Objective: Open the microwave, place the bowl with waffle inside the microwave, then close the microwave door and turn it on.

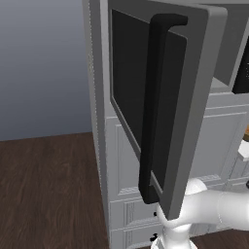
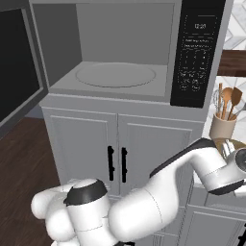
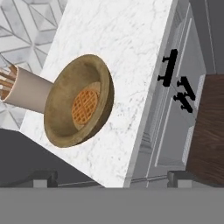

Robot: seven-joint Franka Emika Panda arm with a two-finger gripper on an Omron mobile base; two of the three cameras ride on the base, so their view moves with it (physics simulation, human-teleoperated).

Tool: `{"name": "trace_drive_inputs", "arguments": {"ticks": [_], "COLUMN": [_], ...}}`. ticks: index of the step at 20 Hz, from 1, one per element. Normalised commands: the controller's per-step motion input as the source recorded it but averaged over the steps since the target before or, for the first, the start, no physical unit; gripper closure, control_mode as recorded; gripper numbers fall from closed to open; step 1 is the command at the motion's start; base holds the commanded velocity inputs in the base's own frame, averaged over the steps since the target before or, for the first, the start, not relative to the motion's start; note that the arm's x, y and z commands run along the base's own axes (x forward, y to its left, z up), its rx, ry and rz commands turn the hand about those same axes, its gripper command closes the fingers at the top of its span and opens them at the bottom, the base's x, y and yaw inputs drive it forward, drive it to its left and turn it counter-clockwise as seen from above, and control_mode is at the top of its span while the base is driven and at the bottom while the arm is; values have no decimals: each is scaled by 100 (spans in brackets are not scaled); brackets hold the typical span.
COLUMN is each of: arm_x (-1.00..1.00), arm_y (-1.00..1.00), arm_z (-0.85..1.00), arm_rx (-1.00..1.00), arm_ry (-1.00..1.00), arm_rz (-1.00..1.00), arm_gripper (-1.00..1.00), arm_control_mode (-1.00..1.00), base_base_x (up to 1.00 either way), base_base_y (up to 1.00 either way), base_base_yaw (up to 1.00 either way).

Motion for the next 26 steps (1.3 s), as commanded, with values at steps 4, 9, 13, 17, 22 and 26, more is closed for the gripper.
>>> {"name": "trace_drive_inputs", "arguments": {"ticks": [4,9,13,17,22,26], "arm_x": [0,9,39,47,35,18], "arm_y": [0,-5,-29,-32,-47,-32], "arm_z": [-36,-28,-15,-18,-9,-19], "arm_rx": [0,2,11,16,16,9], "arm_ry": [0,0,0,0,1,0], "arm_rz": [0,0,-3,0,0,-1], "arm_gripper": [-100,-100,-100,-100,-100,-100], "arm_control_mode": [-100,-100,-100,-100,-100,-100], "base_base_x": [0,0,0,0,0,0], "base_base_y": [0,0,0,0,0,0], "base_base_yaw": [0,0,0,0,0,0]}}
